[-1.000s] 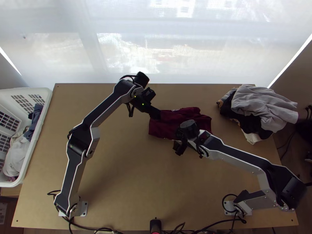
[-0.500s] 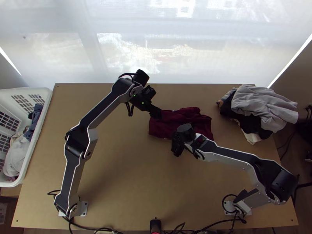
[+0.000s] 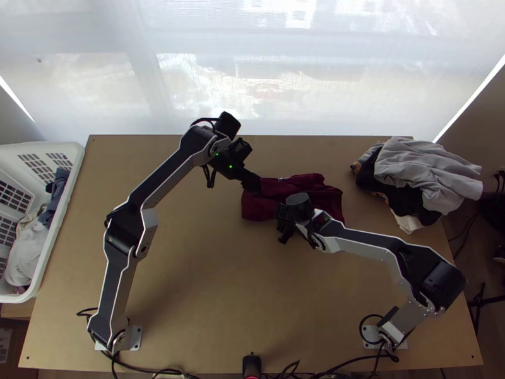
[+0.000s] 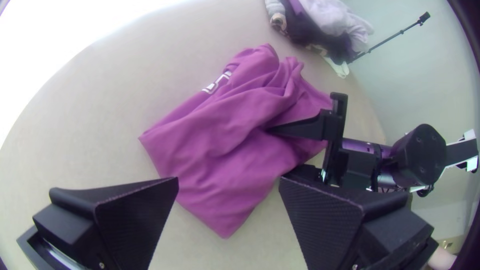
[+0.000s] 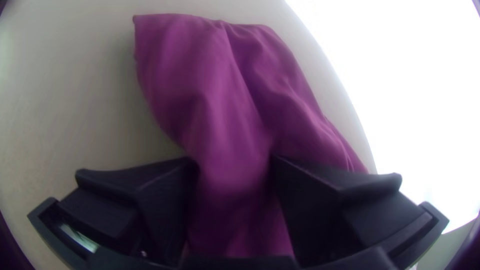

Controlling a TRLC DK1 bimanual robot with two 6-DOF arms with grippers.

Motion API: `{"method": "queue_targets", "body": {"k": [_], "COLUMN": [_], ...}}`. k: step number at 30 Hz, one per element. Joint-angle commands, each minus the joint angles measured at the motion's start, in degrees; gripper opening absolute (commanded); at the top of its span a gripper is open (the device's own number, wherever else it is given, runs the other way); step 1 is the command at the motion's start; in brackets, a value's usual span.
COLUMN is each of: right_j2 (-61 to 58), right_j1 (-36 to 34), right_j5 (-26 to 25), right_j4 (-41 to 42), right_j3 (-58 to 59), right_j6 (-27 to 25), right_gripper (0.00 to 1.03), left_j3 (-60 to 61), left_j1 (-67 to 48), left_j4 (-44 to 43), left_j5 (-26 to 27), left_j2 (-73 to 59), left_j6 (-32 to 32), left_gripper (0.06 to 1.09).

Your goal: Fold the t-shirt

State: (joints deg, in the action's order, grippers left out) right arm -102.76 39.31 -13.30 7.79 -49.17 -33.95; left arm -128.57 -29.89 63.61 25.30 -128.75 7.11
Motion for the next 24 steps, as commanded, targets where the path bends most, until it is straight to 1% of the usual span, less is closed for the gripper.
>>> {"method": "queue_targets", "body": {"k": [1,2,7,10,12,17,24], "right_j2": [-3.6,-3.2,1.4,5.6,8.4,14.4,20.1], "right_j1": [-2.0,-2.0,-2.2,-3.0,-3.9,-7.8,-14.4], "right_j5": [0.3,0.2,0.6,1.3,1.5,2.1,4.2], "right_j4": [-1.6,-1.6,-2.6,-6.9,-9.2,-14.7,-18.9], "right_j3": [-3.5,-3.6,-4.6,-7.4,-9.3,-13.8,-21.8], "right_j6": [0.2,0.3,2.1,5.7,6.8,7.2,6.9], "right_gripper": [0.12,0.02,0.03,0.03,0.03,0.03,0.03], "left_j3": [0.0,0.0,0.0,0.1,0.3,1.3,1.7], "left_j1": [-0.1,0.0,0.4,1.0,1.4,2.9,5.2], "left_j4": [0.6,0.9,1.2,1.7,2.0,2.4,5.1], "left_j5": [0.0,0.0,0.0,0.0,0.0,0.0,-0.1], "left_j2": [1.0,1.1,3.0,4.7,6.3,9.9,12.8], "left_j6": [-0.2,-0.2,-0.4,-1.1,-1.8,-2.3,-2.3], "left_gripper": [1.04,1.04,1.04,1.04,1.04,1.04,1.04]}}
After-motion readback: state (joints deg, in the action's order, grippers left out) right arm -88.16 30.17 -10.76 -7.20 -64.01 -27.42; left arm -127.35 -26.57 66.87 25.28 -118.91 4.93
